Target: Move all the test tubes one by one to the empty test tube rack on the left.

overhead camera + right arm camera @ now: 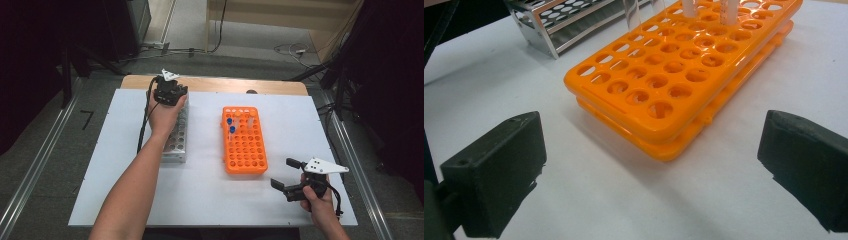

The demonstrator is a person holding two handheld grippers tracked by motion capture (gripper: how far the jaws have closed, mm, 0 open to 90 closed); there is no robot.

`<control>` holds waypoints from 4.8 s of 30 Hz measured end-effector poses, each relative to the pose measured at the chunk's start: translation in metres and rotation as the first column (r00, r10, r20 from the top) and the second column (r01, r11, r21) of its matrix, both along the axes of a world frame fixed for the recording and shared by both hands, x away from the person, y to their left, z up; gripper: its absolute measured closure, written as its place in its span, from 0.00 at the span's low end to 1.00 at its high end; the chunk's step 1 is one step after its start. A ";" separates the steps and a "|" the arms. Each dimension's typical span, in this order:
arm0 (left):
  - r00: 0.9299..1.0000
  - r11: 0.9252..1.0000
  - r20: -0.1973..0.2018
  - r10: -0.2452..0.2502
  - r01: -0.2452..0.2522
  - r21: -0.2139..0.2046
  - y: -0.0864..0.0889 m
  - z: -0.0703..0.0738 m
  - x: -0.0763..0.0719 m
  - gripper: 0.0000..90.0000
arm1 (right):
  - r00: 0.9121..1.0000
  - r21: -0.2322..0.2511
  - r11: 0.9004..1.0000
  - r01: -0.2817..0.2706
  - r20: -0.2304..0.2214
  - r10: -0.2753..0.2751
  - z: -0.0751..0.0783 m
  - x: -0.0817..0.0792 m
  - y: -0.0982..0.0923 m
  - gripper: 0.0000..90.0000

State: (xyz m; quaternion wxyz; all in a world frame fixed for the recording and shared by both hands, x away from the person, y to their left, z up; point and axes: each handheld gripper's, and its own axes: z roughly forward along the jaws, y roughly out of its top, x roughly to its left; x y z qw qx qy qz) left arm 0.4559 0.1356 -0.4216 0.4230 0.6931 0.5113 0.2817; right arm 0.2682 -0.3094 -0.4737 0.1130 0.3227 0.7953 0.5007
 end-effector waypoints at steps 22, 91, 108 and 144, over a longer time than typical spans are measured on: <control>0.983 0.972 0.012 -0.181 0.181 -0.151 0.005 0.004 -0.054 0.02 | 1.000 -0.003 1.000 -0.005 -0.003 0.005 -0.001 0.003 0.004 0.00; 0.944 0.926 0.107 -0.311 0.326 -0.189 0.016 -0.038 -0.235 0.00 | 0.989 -0.088 0.985 0.145 -0.010 -0.147 0.004 0.143 0.076 0.67; 0.943 0.925 0.103 -0.315 0.329 -0.190 0.015 -0.039 -0.233 0.00 | 0.992 -0.131 0.983 0.128 0.038 -0.124 0.000 0.148 0.087 0.80; 0.936 0.918 0.098 -0.339 0.351 -0.183 0.004 -0.039 -0.232 0.00 | 0.995 -0.026 0.998 0.055 0.084 -0.052 0.041 0.086 0.070 0.81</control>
